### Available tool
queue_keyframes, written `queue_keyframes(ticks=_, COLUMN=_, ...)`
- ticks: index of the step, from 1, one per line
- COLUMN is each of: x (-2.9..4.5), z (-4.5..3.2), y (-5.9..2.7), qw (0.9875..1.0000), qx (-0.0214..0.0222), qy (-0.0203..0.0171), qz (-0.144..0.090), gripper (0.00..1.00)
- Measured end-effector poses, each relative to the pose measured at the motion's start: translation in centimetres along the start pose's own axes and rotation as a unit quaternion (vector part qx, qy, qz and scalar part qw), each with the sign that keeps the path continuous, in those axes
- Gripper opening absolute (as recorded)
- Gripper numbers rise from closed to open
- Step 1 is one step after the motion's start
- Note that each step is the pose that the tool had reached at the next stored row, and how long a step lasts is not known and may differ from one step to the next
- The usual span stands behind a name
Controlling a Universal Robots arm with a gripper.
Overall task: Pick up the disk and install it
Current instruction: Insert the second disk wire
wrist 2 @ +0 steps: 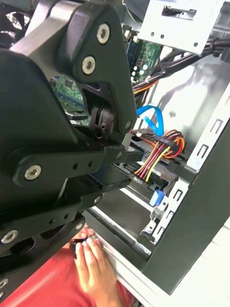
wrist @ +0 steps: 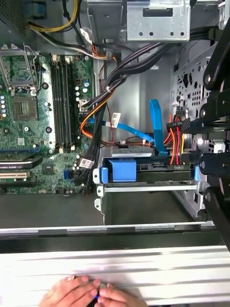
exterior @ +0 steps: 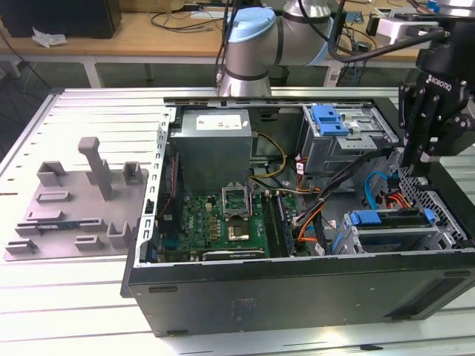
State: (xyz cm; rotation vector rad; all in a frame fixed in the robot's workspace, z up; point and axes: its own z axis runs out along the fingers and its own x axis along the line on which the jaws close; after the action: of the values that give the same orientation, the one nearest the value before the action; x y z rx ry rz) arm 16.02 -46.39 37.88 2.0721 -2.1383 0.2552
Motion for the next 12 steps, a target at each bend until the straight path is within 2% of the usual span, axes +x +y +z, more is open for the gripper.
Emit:
queue_keyframes(ticks=2, x=-0.05, z=0.01, y=0.24, qw=1.0000, qx=0.0002, qy=0.0062, qz=0.000, gripper=0.31)
queue_keyframes(ticks=4, x=-0.12, z=0.04, y=0.61, qw=0.9999, qx=0.0006, qy=0.0153, qz=-0.001, gripper=0.31)
queue_keyframes(ticks=5, x=-0.24, z=0.09, y=0.88, qw=0.9998, qx=0.0010, qy=0.0214, qz=-0.001, gripper=0.31)
queue_keyframes(ticks=8, x=-0.54, z=0.13, y=1.15, qw=0.9996, qx=0.0014, qy=0.0269, qz=-0.002, gripper=0.31)
queue_keyframes(ticks=11, x=-0.77, z=0.22, y=1.68, qw=0.9993, qx=0.0020, qy=0.0362, qz=-0.003, gripper=0.31)
queue_keyframes(ticks=12, x=-0.77, z=0.25, y=1.78, qw=0.9993, qx=0.0021, qy=0.0378, qz=-0.003, gripper=0.31)
